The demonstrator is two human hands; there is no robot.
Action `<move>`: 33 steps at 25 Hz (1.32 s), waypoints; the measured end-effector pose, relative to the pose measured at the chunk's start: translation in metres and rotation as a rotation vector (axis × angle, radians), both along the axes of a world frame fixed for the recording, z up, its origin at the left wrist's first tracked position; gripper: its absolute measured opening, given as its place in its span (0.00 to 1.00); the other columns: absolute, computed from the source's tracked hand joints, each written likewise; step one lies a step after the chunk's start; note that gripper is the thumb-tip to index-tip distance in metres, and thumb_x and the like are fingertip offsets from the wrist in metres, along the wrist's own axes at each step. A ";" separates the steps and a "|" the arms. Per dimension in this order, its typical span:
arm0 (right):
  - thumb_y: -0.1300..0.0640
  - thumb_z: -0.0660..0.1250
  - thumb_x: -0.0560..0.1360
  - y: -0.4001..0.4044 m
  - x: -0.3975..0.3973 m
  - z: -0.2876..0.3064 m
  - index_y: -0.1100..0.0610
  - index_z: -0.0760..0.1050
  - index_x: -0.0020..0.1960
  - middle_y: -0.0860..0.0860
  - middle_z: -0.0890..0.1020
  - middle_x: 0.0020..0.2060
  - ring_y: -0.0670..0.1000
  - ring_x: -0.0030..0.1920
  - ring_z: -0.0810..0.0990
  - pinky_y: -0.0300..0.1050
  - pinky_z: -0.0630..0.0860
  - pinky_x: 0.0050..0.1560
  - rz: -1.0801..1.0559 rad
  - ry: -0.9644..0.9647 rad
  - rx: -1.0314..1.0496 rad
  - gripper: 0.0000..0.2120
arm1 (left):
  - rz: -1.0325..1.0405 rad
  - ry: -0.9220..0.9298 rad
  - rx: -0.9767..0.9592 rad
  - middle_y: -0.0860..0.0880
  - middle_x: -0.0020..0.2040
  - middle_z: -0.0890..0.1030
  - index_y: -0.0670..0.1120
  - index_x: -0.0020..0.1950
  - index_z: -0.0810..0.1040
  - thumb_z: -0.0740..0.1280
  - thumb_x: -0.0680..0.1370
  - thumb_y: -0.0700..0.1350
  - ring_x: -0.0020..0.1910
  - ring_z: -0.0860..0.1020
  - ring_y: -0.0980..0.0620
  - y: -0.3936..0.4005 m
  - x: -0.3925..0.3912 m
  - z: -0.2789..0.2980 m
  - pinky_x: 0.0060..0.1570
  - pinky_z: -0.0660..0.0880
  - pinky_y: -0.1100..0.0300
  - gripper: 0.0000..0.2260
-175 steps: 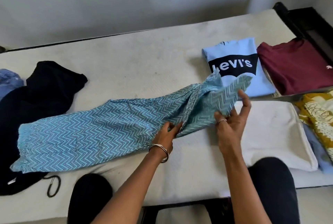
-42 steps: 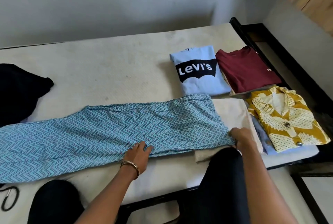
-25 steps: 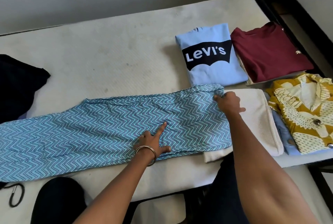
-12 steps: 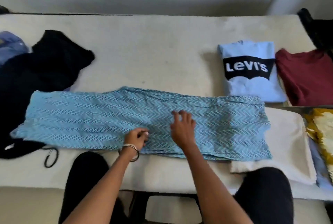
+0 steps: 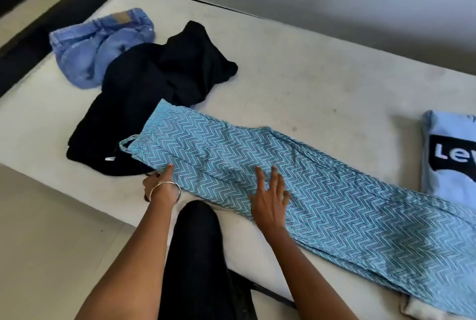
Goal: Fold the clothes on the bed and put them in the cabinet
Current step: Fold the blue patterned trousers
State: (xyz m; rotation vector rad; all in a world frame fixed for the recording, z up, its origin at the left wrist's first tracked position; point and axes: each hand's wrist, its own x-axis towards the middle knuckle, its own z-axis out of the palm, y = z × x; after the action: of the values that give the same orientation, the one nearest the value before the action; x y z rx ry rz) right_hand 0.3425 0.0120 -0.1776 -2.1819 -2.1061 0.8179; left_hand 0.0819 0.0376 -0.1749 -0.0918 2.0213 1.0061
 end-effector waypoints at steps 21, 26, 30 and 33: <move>0.40 0.63 0.76 -0.002 0.118 0.061 0.51 0.72 0.65 0.53 0.81 0.60 0.54 0.57 0.79 0.47 0.74 0.50 -0.801 1.171 0.145 0.22 | -0.652 0.391 0.969 0.44 0.50 0.82 0.44 0.59 0.76 0.70 0.73 0.47 0.49 0.80 0.55 0.025 0.211 0.130 0.52 0.76 0.57 0.16; 0.27 0.56 0.70 -0.026 0.243 0.084 0.55 0.75 0.66 0.53 0.83 0.57 0.56 0.55 0.82 0.51 0.77 0.55 -1.091 1.736 0.283 0.38 | -1.997 0.691 0.810 0.38 0.76 0.61 0.51 0.78 0.57 0.69 0.73 0.53 0.69 0.67 0.41 -0.029 0.377 0.100 0.67 0.66 0.43 0.36; 0.29 0.69 0.66 -0.067 0.301 0.046 0.59 0.74 0.64 0.60 0.81 0.59 0.60 0.56 0.82 0.61 0.77 0.59 -1.514 1.451 0.289 0.40 | -2.549 0.798 0.177 0.52 0.80 0.44 0.62 0.77 0.41 0.66 0.76 0.57 0.76 0.56 0.40 -0.061 0.386 0.061 0.70 0.55 0.34 0.39; 0.50 0.83 0.62 -0.065 0.313 0.028 0.60 0.71 0.66 0.62 0.80 0.59 0.61 0.57 0.80 0.58 0.78 0.58 -1.399 1.016 0.195 0.38 | -2.278 0.925 -0.007 0.49 0.79 0.50 0.60 0.78 0.51 0.65 0.77 0.55 0.76 0.56 0.42 -0.055 0.336 0.040 0.69 0.62 0.38 0.33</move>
State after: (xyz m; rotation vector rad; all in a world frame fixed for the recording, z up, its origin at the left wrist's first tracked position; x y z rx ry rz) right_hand 0.6555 -0.0531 -0.1499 -1.7842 -0.0669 1.0082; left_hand 0.4179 -0.0178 -0.1349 2.3266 1.2674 -0.6315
